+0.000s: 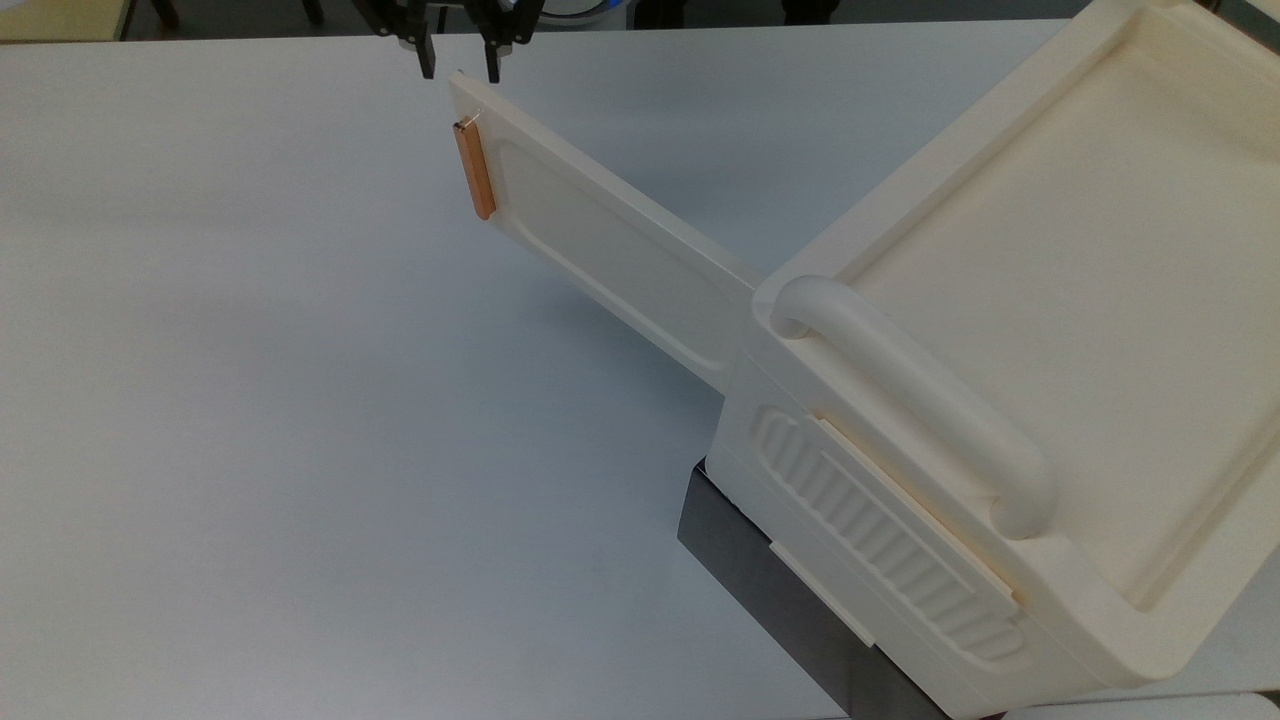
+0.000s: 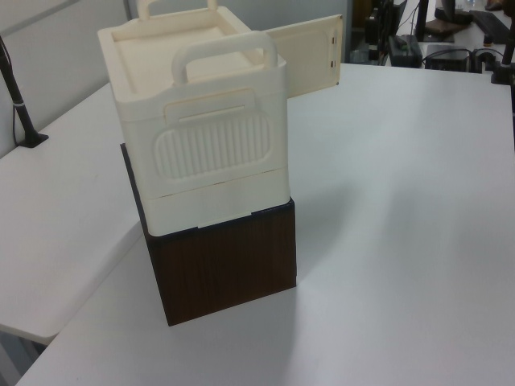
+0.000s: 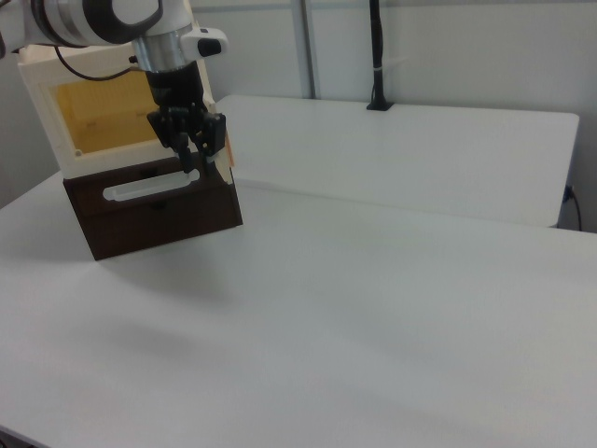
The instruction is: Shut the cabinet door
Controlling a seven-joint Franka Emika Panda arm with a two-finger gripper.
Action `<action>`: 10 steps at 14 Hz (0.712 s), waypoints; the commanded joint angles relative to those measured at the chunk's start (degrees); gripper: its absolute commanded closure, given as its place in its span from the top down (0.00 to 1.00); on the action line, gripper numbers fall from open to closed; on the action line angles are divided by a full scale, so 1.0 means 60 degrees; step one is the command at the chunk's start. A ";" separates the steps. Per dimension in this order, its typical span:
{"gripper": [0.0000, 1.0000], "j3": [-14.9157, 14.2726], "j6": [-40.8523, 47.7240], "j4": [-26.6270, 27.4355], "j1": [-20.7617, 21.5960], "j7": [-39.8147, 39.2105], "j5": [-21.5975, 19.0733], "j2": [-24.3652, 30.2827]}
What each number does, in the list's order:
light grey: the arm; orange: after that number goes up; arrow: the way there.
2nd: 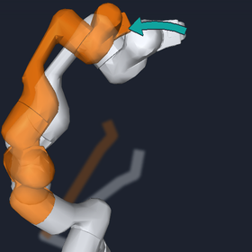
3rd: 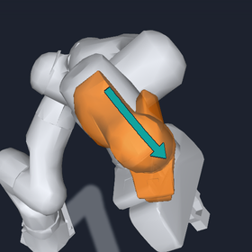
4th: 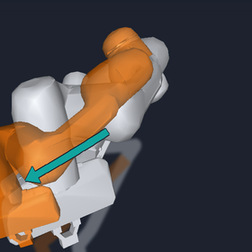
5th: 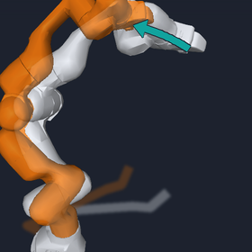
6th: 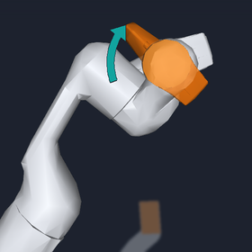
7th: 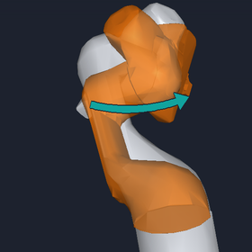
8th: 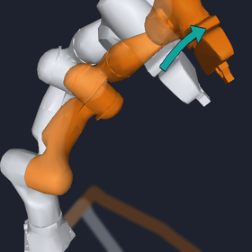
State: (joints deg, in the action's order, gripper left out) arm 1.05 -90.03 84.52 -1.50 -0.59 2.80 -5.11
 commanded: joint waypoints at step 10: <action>0.00 0.0000 -0.0434 -0.0361 -0.0072 -0.0194 -0.0160 0.0119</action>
State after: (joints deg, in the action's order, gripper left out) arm 1.04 -91.07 83.55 -1.56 -0.69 2.79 -5.09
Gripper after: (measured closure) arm 0.991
